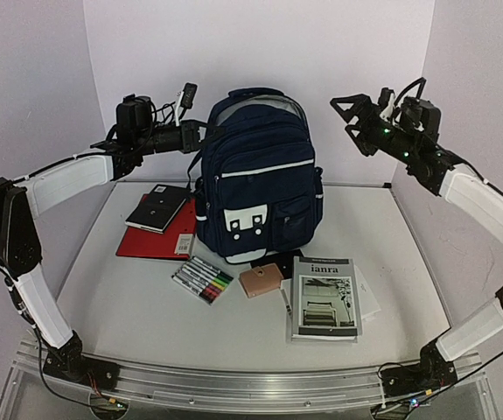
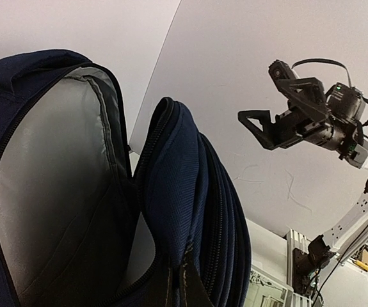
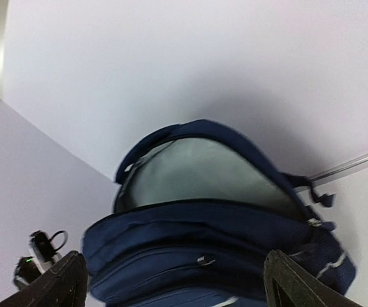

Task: Pack the student bag
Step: Unzip the student bag at the center of the board, then adjust the student bag at the center of the board.

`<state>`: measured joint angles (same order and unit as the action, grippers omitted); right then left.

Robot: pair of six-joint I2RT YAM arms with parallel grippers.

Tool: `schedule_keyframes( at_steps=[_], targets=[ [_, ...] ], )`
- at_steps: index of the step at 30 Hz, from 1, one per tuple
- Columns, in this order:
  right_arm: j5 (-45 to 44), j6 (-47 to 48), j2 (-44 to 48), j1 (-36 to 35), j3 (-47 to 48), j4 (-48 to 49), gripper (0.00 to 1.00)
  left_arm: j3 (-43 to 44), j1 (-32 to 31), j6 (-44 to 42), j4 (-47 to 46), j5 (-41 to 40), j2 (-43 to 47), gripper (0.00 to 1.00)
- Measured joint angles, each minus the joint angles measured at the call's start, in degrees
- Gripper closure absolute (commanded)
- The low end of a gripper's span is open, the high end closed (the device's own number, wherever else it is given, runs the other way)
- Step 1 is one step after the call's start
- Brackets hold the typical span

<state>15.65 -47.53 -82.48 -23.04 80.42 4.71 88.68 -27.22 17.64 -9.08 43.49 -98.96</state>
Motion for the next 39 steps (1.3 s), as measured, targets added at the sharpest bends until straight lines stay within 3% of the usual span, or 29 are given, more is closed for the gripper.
schedule_keyframes(
  at_steps=[5, 9, 20, 25, 30, 33, 35, 37, 39],
  targets=[
    [-1.1, -8.9, 0.2, -9.3, -3.1, 3.1, 0.20, 0.0, -1.0, -0.6, 0.0, 0.2, 0.0, 1.00],
    [-2.9, -14.0, -0.9, -13.9, -5.0, 4.6, 0.33, 0.0, -1.7, -1.1, 0.0, 0.4, 0.0, 1.00],
    [-4.2, -19.2, -8.8, -16.0, -5.4, 9.4, 0.49, -0.3, -3.1, -1.4, 0.0, 1.4, 0.4, 1.00],
    [-5.4, -18.7, -10.5, -16.2, -4.5, 9.5, 0.68, -0.3, -3.4, -2.6, 0.3, 2.8, 0.4, 1.00],
    [-6.0, -17.4, -12.4, -16.2, -2.0, 10.0, 0.97, 0.2, -4.1, -5.0, 3.2, 4.5, 0.4, 1.00],
    [-6.3, -16.3, -12.5, -16.2, -1.8, 9.4, 1.00, 0.6, -4.4, -6.9, 5.1, 4.3, 0.5, 0.99],
    [-6.8, -14.8, -12.4, -16.3, -1.8, 9.0, 1.00, 0.6, -4.5, -8.2, 6.7, 3.6, 1.0, 0.86],
    [-7.2, -13.3, -12.4, -16.4, -1.8, 8.9, 1.00, 0.6, -4.6, -9.8, 8.4, 2.3, 1.8, 0.61],
    [-7.4, -11.4, -11.9, -16.3, -1.9, 8.3, 1.00, 0.6, -4.8, -10.8, 10.9, 0.6, 2.9, 0.43]
  ],
)
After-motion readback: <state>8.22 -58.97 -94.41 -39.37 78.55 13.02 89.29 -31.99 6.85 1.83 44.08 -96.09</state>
